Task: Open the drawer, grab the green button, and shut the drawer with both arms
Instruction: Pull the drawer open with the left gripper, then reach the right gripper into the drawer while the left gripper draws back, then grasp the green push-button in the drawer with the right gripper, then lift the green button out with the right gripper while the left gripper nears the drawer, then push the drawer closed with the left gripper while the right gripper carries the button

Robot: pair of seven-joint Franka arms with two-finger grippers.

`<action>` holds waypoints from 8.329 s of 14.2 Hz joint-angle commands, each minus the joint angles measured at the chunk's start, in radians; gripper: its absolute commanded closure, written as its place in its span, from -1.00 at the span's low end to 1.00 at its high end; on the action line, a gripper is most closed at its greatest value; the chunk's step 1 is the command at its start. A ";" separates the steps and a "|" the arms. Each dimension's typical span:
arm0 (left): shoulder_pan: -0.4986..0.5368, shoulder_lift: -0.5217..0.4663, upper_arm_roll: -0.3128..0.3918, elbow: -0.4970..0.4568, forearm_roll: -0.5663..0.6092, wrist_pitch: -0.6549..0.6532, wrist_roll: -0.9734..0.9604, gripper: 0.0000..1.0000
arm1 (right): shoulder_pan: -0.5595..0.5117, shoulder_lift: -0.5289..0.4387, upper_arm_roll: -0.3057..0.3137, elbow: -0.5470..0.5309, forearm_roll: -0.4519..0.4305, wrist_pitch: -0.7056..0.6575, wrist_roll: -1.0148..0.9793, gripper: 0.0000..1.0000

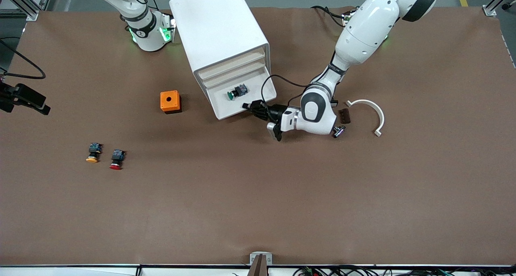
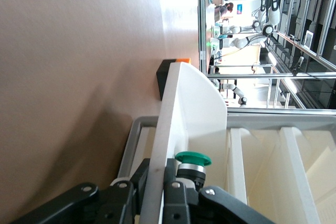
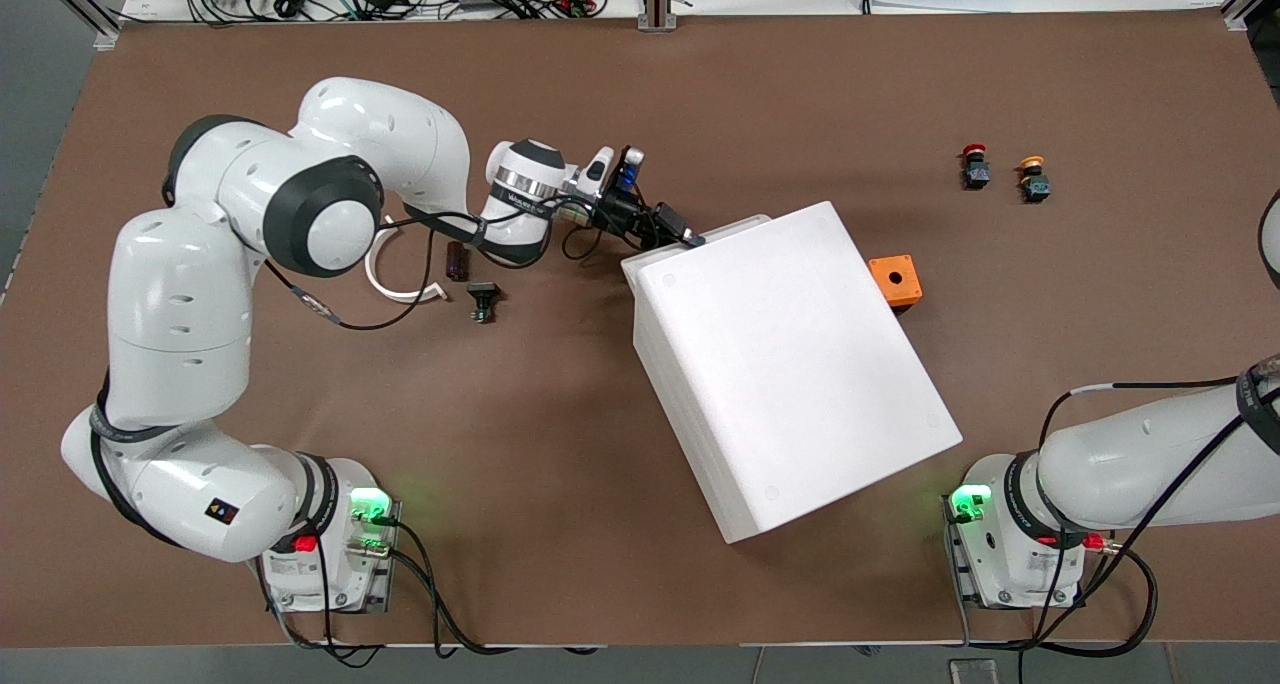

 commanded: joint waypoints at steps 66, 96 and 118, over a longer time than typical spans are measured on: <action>-0.021 -0.086 0.156 0.338 1.540 0.012 -1.964 -1.00 | 0.857 0.420 0.004 -0.321 0.171 0.527 1.609 -0.59; -0.299 -0.061 0.154 0.331 1.461 0.118 -2.171 -1.00 | 0.202 0.308 -0.004 -0.134 0.053 0.144 0.265 0.79; -0.486 -0.043 0.107 0.317 1.375 0.203 -2.351 -1.00 | 0.121 0.571 -0.005 -0.237 0.026 0.562 0.110 0.73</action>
